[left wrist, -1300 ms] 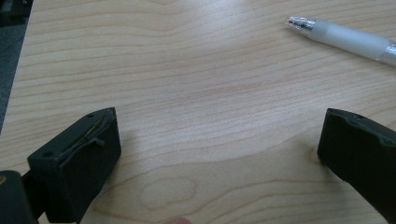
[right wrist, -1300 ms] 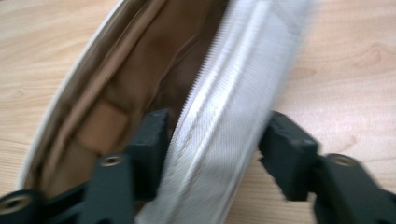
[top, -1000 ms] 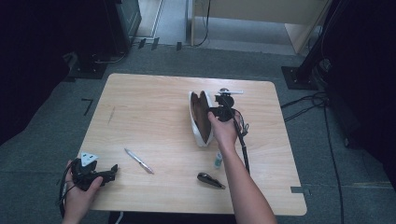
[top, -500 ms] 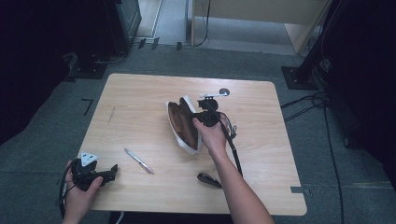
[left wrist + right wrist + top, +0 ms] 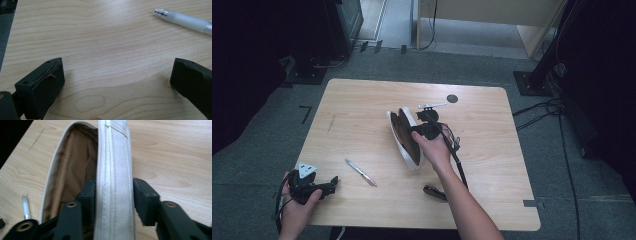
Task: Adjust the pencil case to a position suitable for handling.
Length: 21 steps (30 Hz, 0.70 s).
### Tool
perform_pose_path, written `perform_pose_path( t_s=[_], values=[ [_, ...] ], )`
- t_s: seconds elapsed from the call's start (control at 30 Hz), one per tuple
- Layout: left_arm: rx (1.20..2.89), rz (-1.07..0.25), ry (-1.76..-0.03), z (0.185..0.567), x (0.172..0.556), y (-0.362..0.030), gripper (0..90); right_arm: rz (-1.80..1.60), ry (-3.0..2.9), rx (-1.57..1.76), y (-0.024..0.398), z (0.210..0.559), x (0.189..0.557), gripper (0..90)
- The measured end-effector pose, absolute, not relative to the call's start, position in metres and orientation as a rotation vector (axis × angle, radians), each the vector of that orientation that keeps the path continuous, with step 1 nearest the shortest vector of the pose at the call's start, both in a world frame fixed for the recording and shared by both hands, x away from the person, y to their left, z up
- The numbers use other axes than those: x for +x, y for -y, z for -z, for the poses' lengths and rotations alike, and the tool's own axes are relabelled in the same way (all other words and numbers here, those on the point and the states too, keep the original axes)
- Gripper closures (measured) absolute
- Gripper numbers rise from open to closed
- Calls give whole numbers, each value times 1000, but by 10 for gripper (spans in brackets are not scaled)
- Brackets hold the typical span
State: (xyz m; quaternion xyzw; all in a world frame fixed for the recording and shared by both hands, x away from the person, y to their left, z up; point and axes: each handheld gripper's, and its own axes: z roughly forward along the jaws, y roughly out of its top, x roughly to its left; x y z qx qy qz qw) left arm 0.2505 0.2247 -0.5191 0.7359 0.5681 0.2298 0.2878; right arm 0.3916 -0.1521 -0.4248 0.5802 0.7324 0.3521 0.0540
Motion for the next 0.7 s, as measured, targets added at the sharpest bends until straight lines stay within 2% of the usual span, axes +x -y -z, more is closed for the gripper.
perform_pose_path(
  t_s=[0.1, 0.13, 0.2, 0.23, 0.5, 0.7],
  values=[
    [1965, -613, -1517, 519, 250, -225, 0, -1097, -2217, 1748, 156, 419, 388, 424],
    [1965, -614, -1517, 519, 250, -225, 0, -1101, -2195, 1726, 159, 412, 384, 344],
    [1965, -614, -1517, 519, 250, -225, 0, -1102, -2186, 1716, 160, 410, 382, 323],
    [1965, -614, -1517, 519, 251, -225, 0, -1120, -2174, 1678, 165, 403, 378, 279],
    [1965, -614, -1518, 519, 251, -225, 0, -1225, -2121, 1555, 187, 390, 354, 162],
    [1965, -613, -1518, 519, 251, -225, 0, -1280, -2067, 1445, 199, 379, 336, 196]
  ],
)
